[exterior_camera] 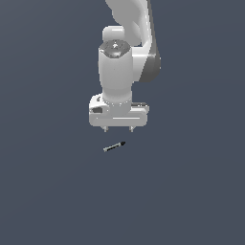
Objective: Pick up the object and move it to a goal position.
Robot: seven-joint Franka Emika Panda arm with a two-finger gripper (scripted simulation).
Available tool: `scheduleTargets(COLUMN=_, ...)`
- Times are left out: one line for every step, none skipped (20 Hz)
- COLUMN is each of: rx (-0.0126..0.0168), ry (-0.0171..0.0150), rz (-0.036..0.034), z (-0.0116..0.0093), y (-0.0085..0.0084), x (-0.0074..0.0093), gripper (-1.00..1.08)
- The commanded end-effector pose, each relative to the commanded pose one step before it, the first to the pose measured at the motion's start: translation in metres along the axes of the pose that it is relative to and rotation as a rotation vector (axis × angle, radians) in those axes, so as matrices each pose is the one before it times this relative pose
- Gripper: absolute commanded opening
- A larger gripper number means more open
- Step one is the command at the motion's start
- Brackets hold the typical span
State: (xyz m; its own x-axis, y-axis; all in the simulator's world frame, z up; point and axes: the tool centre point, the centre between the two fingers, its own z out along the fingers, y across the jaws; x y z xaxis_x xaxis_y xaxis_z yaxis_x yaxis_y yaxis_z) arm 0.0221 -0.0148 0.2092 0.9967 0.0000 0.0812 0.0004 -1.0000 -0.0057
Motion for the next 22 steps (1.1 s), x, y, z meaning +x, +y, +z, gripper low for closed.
scheduleTargets(rx=0.00000, ry=0.00000, rz=0.00000, z=0.00000, y=0.00001, x=0.00000, gripper=1.00)
scheduleTargets(rx=0.00000, ry=0.00000, rz=0.00000, z=0.00002, y=0.00031, x=0.00007, gripper=1.00)
scheduleTargets(rx=-0.00145, ry=0.00103, rz=0.00127, z=-0.00064, y=0.00152, x=0.00002, gripper=1.00)
scheduleTargets(rx=-0.00177, ry=0.00125, rz=0.00157, z=-0.00075, y=0.00227, x=0.00010, gripper=1.00)
scheduleTargets(rx=-0.00250, ry=0.00177, rz=0.00221, z=-0.00107, y=0.00318, x=0.00013, gripper=1.00)
scheduleTargets(rx=-0.00311, ry=0.00220, rz=0.00272, z=-0.00133, y=0.00404, x=0.00017, gripper=1.00)
scheduleTargets(rx=-0.00387, ry=0.00272, rz=0.00332, z=-0.00167, y=0.00495, x=0.00018, gripper=1.00)
scheduleTargets(rx=-0.00383, ry=0.00268, rz=0.00319, z=-0.00166, y=0.00492, x=0.00017, gripper=1.00)
scheduleTargets(rx=-0.00311, ry=0.00217, rz=0.00247, z=-0.00136, y=0.00400, x=0.00012, gripper=1.00)
scheduleTargets(rx=-0.00237, ry=0.00165, rz=0.00175, z=-0.00105, y=0.00307, x=0.00009, gripper=1.00)
scheduleTargets(rx=-0.00173, ry=0.00121, rz=0.00113, z=-0.00078, y=0.00216, x=0.00005, gripper=1.00)
scheduleTargets(rx=-0.00106, ry=0.00074, rz=0.00049, z=-0.00050, y=0.00122, x=0.00002, gripper=1.00)
scheduleTargets(rx=0.00000, ry=0.00000, rz=0.00000, z=-0.00001, y=0.00036, x=0.00003, gripper=1.00)
scheduleTargets(rx=0.00040, ry=-0.00027, rz=-0.00049, z=0.00016, y=-0.00078, x=-0.00003, gripper=1.00)
scheduleTargets(rx=0.00078, ry=-0.00057, rz=0.00015, z=0.00043, y=-0.00102, x=-0.00004, gripper=1.00)
scheduleTargets(rx=0.00043, ry=-0.00041, rz=0.00210, z=0.00045, y=-0.00023, x=-0.00005, gripper=1.00)
scheduleTargets(rx=0.00017, ry=-0.00030, rz=0.00386, z=0.00051, y=0.00001, x=-0.00009, gripper=1.00)
scheduleTargets(rx=0.00022, ry=-0.00041, rz=0.00542, z=0.00071, y=0.00008, x=-0.00012, gripper=1.00)
scheduleTargets(rx=0.00035, ry=-0.00057, rz=0.00680, z=0.00093, y=0.00003, x=-0.00015, gripper=1.00)
scheduleTargets(rx=0.00049, ry=-0.00074, rz=0.00806, z=0.00115, y=-0.00009, x=-0.00019, gripper=1.00)
scheduleTargets(rx=0.00060, ry=-0.00091, rz=0.00941, z=0.00136, y=-0.00015, x=-0.00023, gripper=1.00)
scheduleTargets(rx=0.00070, ry=-0.00107, rz=0.01076, z=0.00157, y=-0.00021, x=-0.00027, gripper=1.00)
